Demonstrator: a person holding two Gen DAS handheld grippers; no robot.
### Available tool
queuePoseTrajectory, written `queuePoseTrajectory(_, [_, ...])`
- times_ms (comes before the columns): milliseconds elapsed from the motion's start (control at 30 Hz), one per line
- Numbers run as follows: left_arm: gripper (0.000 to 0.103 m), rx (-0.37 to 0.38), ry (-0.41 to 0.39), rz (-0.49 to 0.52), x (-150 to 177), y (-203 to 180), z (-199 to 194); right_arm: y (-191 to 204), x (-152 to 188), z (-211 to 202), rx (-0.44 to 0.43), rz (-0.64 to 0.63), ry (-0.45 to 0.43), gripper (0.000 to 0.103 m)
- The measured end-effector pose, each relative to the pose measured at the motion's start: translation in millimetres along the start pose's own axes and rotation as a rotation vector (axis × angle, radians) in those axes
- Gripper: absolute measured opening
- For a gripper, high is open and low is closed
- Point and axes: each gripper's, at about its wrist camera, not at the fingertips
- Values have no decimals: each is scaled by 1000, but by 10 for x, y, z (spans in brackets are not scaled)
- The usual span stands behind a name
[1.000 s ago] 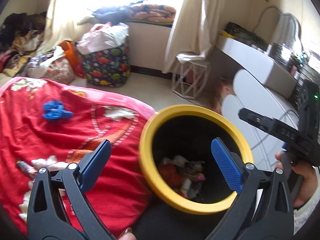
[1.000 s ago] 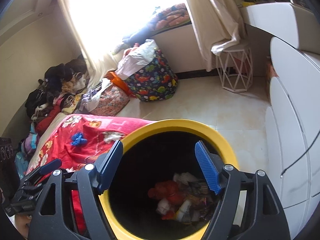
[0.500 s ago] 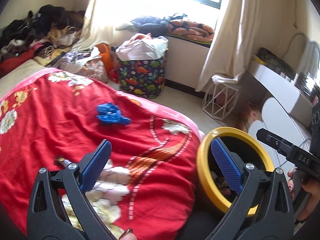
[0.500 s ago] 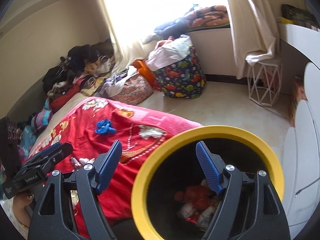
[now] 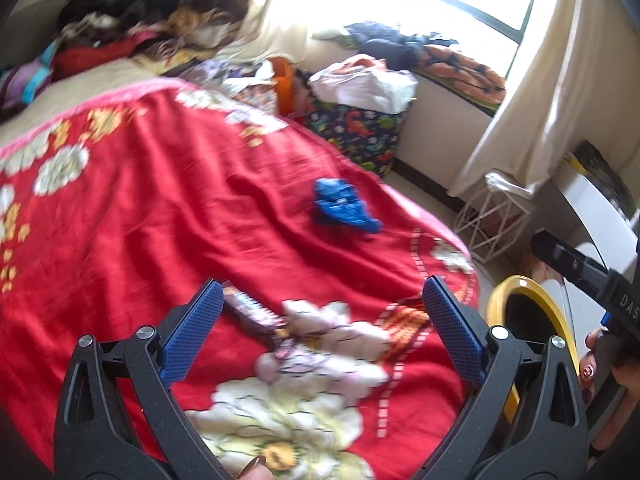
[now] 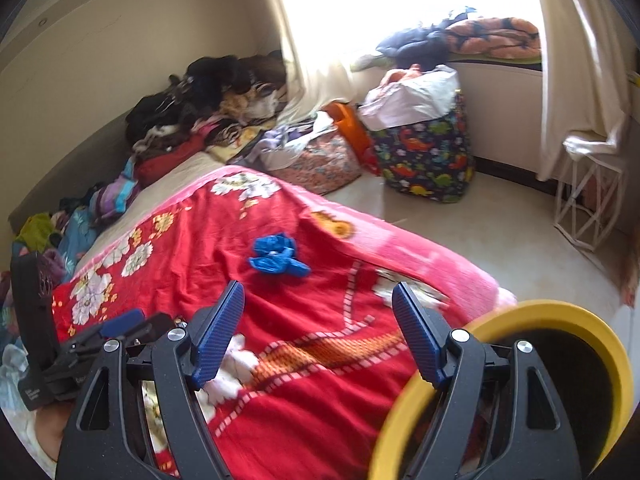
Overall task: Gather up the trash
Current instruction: 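Move both open tools back toward the bedspread, then grasp the brown snack bar with left tool while right tool grasps blue bag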
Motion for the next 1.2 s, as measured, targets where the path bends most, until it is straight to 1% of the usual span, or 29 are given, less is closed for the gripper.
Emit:
queuePoseTrajectory(100, [84,-1,22,-49,21,172,55,119,-74,278,-30,-20,28,73])
queuePoseTrajectory(133, [80,5,34,-71,30,234,84,156,-99,387,-35,-29,40,70])
queuePoseTrajectory(167, [78,8,41,-83,36,256,107,188,-120,497,-39,-37,52,69])
queuePoseTrajectory(233, [69,15,57,-110,50,322,147,224,-156,690,-40,-41,74,65])
queuePoseTrajectory(267, [68,19,65,-122,60,350,170,238,-185,827,-42,-38,88,65])
queuePoseTrajectory(333, [60,30,83,-148,75,389,225,242,-211,1003,-44,-30,109,61])
queuePoseTrajectory(367, [58,33,90,-155,72,394,260,243,-226,1115,-45,-24,122,61])
queuePoseTrajectory(433, [51,37,108,-170,103,420,325,236,-235,1290,-37,-10,146,55])
queuePoseTrajectory(533, [42,38,137,-204,148,462,424,202,-233,1548,-29,28,195,50])
queuePoseTrajectory(667, [40,43,147,-220,159,464,487,159,-203,1793,-34,69,232,47])
queuePoseTrajectory(700, [39,44,148,-221,158,457,499,129,-186,1850,-41,89,242,44])
queuePoseTrajectory(767, [37,47,152,-229,152,442,525,80,-166,1914,-51,112,257,38])
queuePoseTrajectory(800, [35,48,153,-233,153,437,538,66,-156,1925,-57,117,261,34])
queuePoseTrajectory(833, [31,48,156,-235,155,423,550,65,-137,1933,-64,119,267,26])
queuePoseTrajectory(867, [28,50,159,-234,157,415,559,69,-112,1935,-71,113,274,23])
queuePoseTrajectory(900, [22,54,165,-232,164,398,572,79,-96,1920,-72,101,277,12])
queuePoseTrajectory(933, [20,56,170,-231,171,394,582,93,-78,1902,-73,88,278,7])
queuePoseTrajectory(1033, [14,70,178,-213,186,342,584,111,-8,1785,-78,73,265,3])
queuePoseTrajectory(1200, [11,86,173,-187,186,279,510,111,71,1454,-74,54,218,3])
Point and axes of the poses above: each gripper's, at about its wrist camera, not at the fingertips, and z roughly the way its jaws point, y to its left, x to its underside, and after that the axes turned 2 degrees about -z, right-handed
